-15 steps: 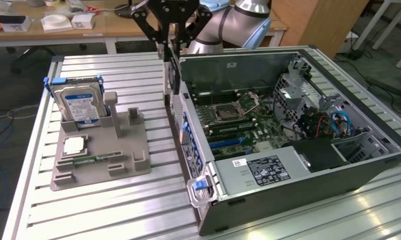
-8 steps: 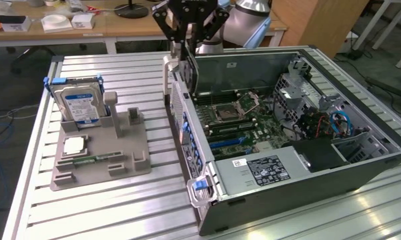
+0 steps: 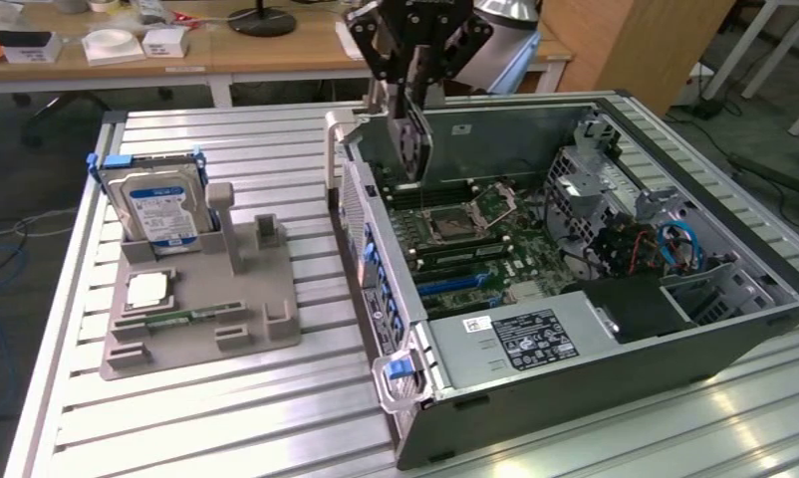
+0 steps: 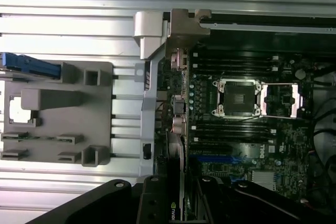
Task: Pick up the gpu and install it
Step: 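Pick up the gpu and move the gpu toward the slot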
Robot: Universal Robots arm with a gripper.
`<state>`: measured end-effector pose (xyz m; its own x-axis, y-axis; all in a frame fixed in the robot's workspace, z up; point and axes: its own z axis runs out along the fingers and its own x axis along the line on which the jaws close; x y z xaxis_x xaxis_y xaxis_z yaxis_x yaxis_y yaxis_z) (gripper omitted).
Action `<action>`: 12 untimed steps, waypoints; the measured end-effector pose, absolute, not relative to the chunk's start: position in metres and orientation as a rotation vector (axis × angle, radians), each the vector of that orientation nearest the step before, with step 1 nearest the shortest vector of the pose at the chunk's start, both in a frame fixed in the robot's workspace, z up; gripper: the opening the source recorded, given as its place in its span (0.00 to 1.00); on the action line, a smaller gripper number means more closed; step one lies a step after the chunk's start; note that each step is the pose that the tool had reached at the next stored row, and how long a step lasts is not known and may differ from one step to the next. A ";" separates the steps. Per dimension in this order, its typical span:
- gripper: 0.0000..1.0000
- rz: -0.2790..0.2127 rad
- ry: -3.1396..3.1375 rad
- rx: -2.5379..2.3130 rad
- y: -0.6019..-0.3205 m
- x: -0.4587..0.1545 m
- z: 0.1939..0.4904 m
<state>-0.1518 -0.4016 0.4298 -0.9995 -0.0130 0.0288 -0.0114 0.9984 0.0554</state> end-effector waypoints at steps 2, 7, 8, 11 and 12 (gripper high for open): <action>0.26 -0.086 -3.109 0.019 -0.402 -0.143 0.430; 0.26 -0.086 -3.102 0.018 -0.402 -0.120 0.430; 0.26 -0.086 -3.101 0.018 -0.402 -0.116 0.430; 0.26 -0.086 -3.097 0.018 -0.402 -0.102 0.430; 0.26 -0.086 -3.097 0.018 -0.402 -0.100 0.430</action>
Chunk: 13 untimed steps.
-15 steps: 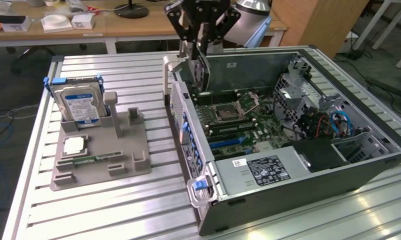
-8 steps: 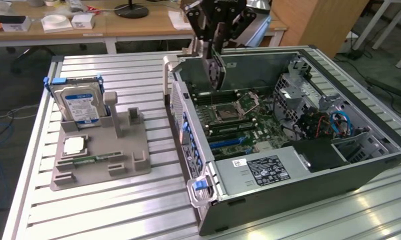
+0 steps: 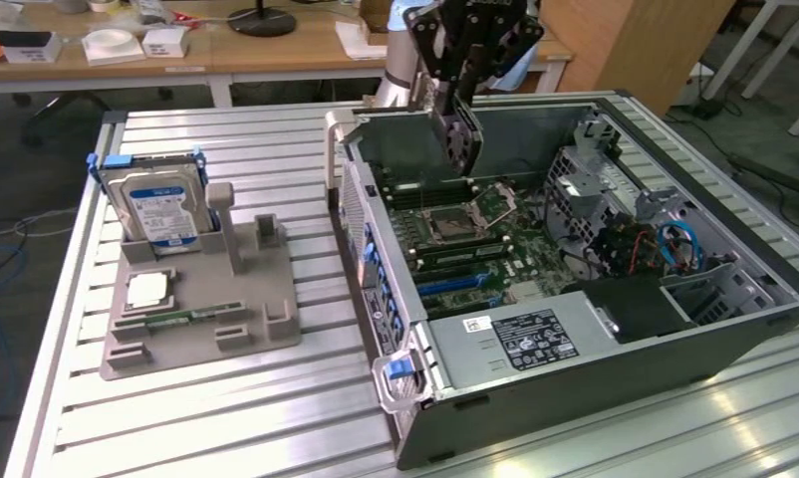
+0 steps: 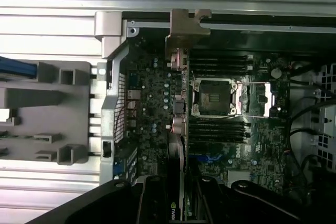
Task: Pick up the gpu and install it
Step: 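Pick up the gpu and move the gpu toward the slot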
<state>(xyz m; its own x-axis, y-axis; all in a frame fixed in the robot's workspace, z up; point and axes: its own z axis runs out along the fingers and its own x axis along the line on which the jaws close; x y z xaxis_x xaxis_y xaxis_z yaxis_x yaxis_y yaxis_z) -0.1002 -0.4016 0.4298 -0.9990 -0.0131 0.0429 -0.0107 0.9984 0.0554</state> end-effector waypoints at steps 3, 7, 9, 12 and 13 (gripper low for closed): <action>0.26 -0.086 -3.099 0.019 -0.402 -0.095 0.430; 0.26 -0.086 -3.108 0.019 -0.402 -0.085 0.430; 0.26 -0.086 -3.114 0.019 -0.402 -0.079 0.430; 0.26 -0.086 -3.125 0.020 -0.402 -0.072 0.430; 0.26 -0.086 -3.130 0.020 -0.402 -0.070 0.430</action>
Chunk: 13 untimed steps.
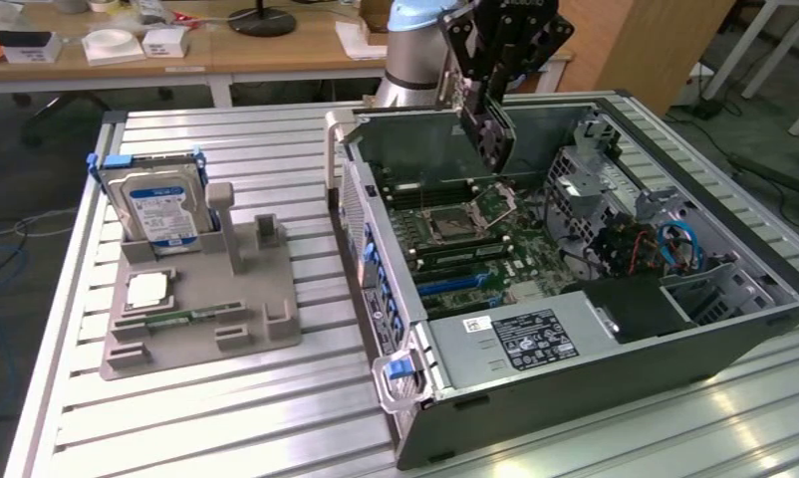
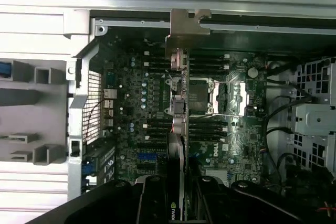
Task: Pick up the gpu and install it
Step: 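Pick up the gpu and move the gpu toward the slot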
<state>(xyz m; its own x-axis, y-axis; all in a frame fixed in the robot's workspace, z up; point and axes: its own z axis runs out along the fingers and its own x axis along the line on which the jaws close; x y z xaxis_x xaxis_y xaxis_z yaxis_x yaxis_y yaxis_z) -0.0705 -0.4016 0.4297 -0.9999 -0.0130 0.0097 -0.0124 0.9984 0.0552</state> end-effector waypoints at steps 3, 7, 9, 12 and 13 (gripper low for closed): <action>0.26 -0.087 -3.145 0.020 -0.402 -0.066 0.430; 0.26 -0.086 -3.147 0.007 -0.402 -0.062 0.430; 0.26 -0.086 -3.147 -0.002 -0.402 -0.061 0.430; 0.26 -0.086 -3.147 -0.013 -0.402 -0.057 0.430; 0.26 -0.086 -3.147 -0.016 -0.402 -0.055 0.430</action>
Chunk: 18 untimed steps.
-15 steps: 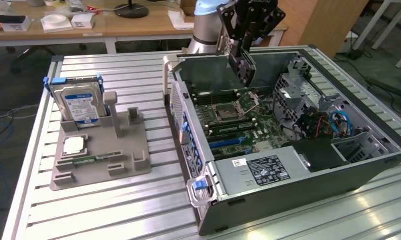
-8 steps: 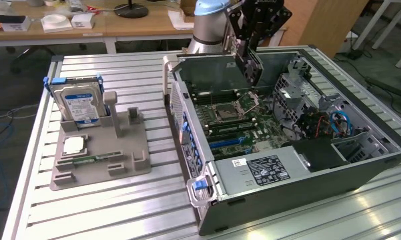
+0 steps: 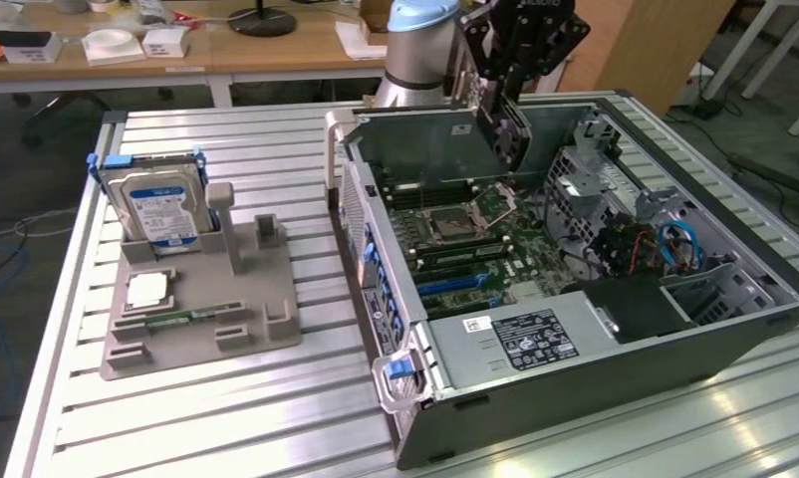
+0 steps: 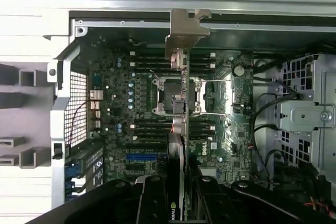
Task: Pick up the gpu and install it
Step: 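Pick up the gpu and move the gpu toward the slot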
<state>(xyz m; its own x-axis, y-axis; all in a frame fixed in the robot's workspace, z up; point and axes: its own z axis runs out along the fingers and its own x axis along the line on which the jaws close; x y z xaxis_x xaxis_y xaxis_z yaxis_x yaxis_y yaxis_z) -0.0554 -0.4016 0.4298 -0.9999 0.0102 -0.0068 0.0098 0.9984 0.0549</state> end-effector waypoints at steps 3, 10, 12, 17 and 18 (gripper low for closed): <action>0.26 0.086 3.133 0.022 -0.402 -0.050 0.430; 0.26 0.086 3.133 0.021 -0.402 -0.034 0.430; 0.26 0.086 3.133 0.018 -0.402 -0.030 0.430; 0.26 0.086 3.134 0.011 -0.402 -0.022 0.430; 0.26 0.086 3.134 0.010 -0.402 -0.021 0.430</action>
<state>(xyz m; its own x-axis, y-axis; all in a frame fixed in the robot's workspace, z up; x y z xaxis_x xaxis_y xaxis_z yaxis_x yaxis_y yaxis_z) -0.0212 -0.4016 0.4298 -1.0000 0.0067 -0.0066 0.0063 0.9985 0.0550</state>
